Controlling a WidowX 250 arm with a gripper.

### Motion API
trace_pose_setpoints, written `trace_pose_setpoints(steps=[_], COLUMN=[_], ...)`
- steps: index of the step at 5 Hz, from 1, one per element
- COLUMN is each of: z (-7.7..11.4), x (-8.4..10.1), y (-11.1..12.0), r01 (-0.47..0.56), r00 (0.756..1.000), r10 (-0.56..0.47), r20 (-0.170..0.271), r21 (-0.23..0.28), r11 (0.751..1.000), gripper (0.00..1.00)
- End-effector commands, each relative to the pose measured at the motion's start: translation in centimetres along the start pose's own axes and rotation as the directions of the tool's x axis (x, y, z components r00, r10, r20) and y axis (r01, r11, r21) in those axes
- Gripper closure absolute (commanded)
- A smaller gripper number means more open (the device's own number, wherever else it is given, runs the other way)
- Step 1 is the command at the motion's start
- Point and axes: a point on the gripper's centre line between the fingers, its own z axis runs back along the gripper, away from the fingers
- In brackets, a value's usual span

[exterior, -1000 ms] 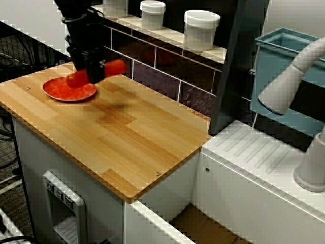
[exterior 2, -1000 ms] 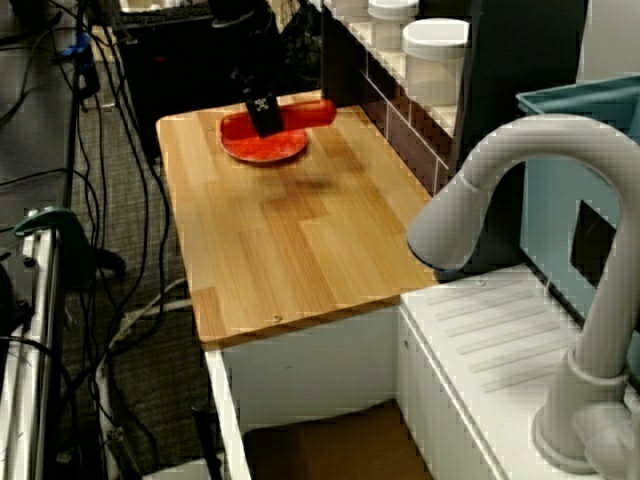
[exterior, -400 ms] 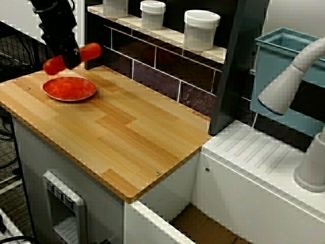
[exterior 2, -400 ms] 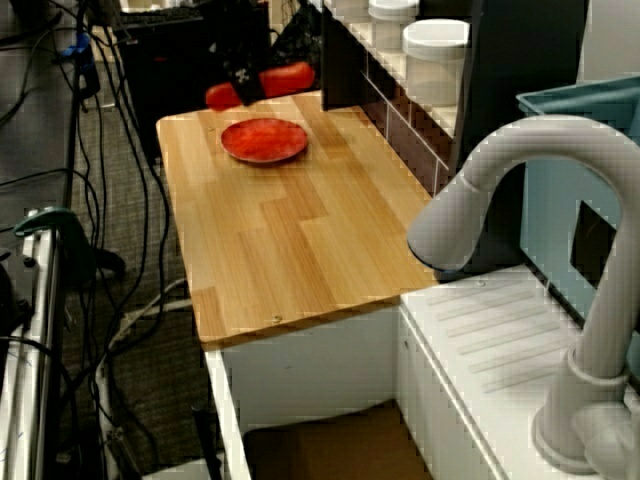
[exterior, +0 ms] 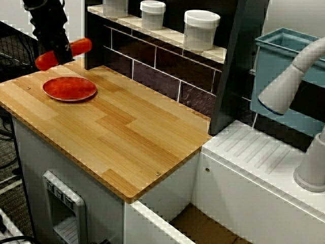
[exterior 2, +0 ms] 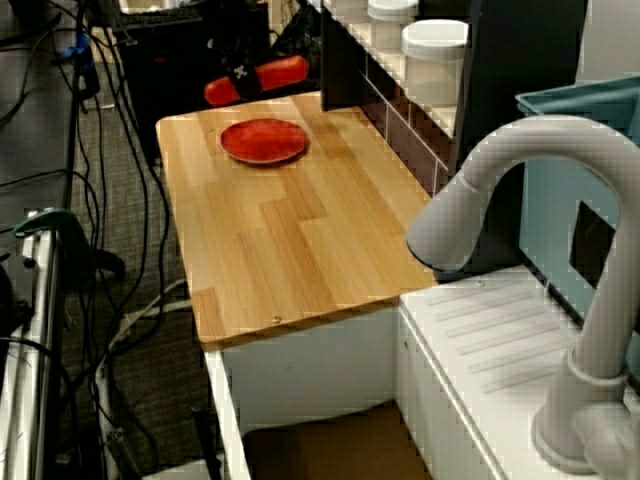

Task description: Put the object on the plate

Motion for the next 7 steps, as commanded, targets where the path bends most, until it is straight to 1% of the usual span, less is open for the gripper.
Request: trace_pose_setpoints(steps=[1,2,3,4,5,6,7], z=[-0.6,-0.9,-1.7,-2.0,-1.4,-0.7,-0.7], x=[-0.3,-1.2,-1.9,-2.1,-1.9,-1.4,-0.9], y=[-1.0,-2.7,-3.6,-3.7,-3.5,-3.0,-2.4], r01=[0.063,0.096,0.105,0.1,0.09,0.076,0.063], r00=[0.998,0.995,0.994,0.995,0.996,0.997,0.998], r10=[-0.064,-0.097,-0.104,-0.099,-0.089,-0.075,-0.063], r20=[0.009,0.0,-0.013,-0.022,-0.017,-0.015,-0.015], r21=[0.068,0.06,0.077,0.073,0.052,0.039,0.04], r11=[0.996,0.994,0.992,0.992,0.995,0.996,0.997], gripper=[1.0,1.0,1.0,1.0,1.0,1.0,1.0])
